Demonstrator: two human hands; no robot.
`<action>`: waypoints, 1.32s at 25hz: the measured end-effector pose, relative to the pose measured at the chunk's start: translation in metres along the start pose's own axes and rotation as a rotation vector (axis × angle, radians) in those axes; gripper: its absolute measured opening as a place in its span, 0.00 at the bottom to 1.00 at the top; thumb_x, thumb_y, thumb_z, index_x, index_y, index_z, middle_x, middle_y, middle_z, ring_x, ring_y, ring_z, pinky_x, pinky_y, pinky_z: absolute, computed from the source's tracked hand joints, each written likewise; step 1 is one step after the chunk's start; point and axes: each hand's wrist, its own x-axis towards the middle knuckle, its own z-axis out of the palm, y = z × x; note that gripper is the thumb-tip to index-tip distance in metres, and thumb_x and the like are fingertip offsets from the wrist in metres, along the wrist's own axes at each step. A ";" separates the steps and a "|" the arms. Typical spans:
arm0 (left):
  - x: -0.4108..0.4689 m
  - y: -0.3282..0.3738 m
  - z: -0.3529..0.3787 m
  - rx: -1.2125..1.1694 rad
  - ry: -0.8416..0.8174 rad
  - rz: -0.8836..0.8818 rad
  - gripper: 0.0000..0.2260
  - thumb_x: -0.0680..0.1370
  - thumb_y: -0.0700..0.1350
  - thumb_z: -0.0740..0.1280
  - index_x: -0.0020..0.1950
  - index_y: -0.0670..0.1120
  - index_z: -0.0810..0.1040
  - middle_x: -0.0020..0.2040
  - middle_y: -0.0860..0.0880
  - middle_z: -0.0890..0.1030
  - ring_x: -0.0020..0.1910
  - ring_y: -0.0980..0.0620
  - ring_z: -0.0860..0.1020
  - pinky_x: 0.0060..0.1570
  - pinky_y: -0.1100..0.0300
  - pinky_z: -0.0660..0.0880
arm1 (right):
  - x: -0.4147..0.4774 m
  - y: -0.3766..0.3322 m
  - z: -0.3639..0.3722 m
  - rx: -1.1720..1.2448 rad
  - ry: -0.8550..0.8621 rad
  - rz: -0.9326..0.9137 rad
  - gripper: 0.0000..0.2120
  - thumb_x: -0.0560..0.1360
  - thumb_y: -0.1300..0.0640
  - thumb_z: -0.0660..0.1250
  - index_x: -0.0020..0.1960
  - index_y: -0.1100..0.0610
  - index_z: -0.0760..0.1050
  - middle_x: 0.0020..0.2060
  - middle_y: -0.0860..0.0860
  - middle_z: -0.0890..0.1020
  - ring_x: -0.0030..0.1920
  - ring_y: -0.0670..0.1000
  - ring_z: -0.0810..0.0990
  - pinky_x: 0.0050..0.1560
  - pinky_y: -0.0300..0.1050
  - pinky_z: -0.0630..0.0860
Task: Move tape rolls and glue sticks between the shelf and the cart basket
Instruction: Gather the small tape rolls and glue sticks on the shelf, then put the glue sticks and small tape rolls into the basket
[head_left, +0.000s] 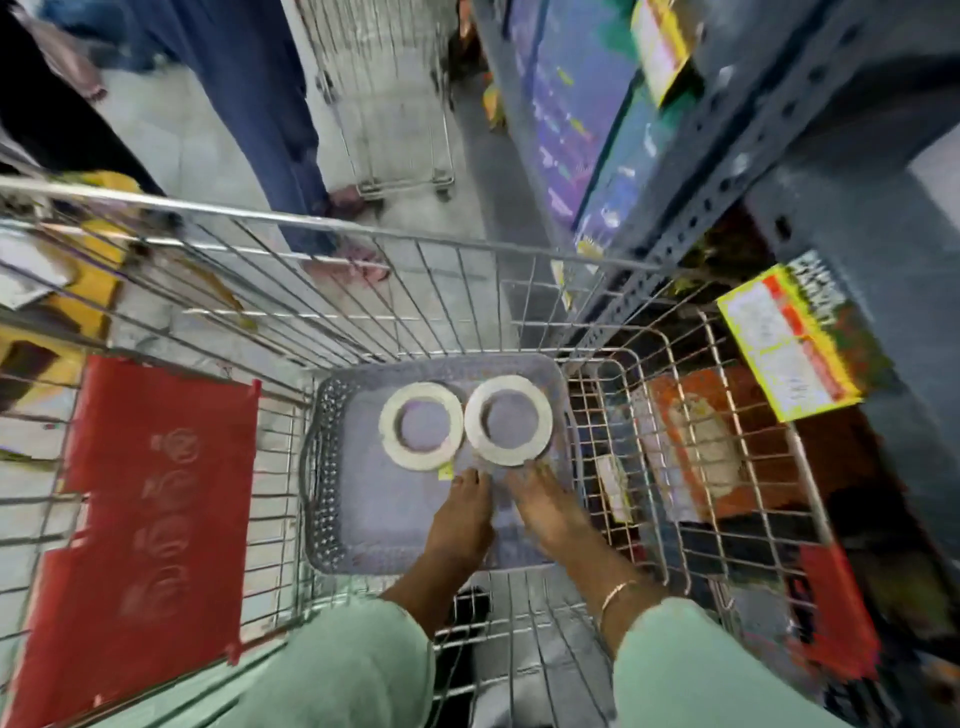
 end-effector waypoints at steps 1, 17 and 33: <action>0.004 -0.002 0.008 0.013 -0.023 0.006 0.19 0.74 0.36 0.61 0.64 0.39 0.64 0.65 0.40 0.67 0.65 0.41 0.67 0.52 0.47 0.70 | 0.013 0.003 0.022 -0.059 0.030 -0.007 0.16 0.78 0.57 0.58 0.61 0.66 0.72 0.55 0.69 0.79 0.53 0.52 0.80 0.57 0.45 0.78; -0.033 0.058 -0.064 -0.132 0.366 0.146 0.21 0.69 0.46 0.65 0.59 0.39 0.70 0.56 0.37 0.76 0.53 0.35 0.74 0.54 0.48 0.69 | -0.146 0.007 -0.166 0.428 0.516 0.013 0.11 0.78 0.58 0.56 0.55 0.61 0.73 0.56 0.61 0.78 0.55 0.61 0.77 0.52 0.52 0.75; -0.167 0.438 -0.077 -0.007 0.204 0.645 0.22 0.69 0.51 0.72 0.55 0.39 0.73 0.55 0.41 0.77 0.56 0.45 0.78 0.55 0.58 0.75 | -0.365 0.307 -0.193 0.624 0.871 0.704 0.09 0.72 0.65 0.65 0.50 0.60 0.80 0.54 0.60 0.82 0.55 0.59 0.80 0.55 0.47 0.75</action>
